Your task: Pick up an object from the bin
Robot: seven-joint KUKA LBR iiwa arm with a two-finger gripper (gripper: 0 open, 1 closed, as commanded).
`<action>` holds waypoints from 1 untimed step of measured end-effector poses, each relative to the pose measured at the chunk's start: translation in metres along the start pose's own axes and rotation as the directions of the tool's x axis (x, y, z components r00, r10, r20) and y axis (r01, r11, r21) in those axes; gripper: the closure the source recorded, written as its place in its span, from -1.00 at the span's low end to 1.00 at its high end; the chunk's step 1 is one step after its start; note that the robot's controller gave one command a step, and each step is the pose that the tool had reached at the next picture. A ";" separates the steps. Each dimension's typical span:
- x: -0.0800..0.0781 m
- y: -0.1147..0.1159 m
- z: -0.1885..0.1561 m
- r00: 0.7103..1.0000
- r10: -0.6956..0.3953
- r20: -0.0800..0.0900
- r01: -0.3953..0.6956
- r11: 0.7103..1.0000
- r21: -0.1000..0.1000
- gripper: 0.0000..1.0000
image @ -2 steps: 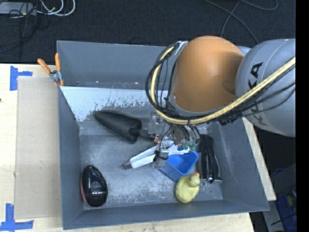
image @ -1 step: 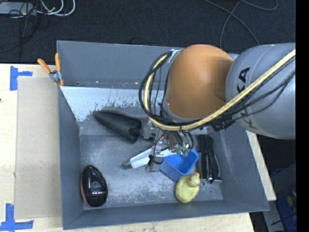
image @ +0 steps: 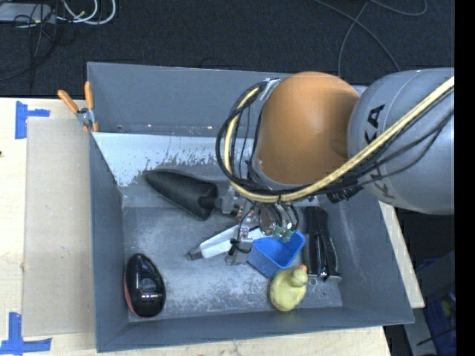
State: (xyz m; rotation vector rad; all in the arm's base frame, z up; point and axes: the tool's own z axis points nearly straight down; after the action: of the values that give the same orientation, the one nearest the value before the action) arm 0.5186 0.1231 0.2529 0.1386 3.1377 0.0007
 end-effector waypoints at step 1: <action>-0.002 0.001 0.004 1.000 0.000 -0.003 0.000 1.000 0.001 -1.00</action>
Offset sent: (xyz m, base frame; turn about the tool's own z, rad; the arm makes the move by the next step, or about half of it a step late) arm 0.0055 0.0160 -0.0170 0.0722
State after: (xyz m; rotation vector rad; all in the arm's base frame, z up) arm 0.5204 0.1238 0.2487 0.1382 3.1409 0.0001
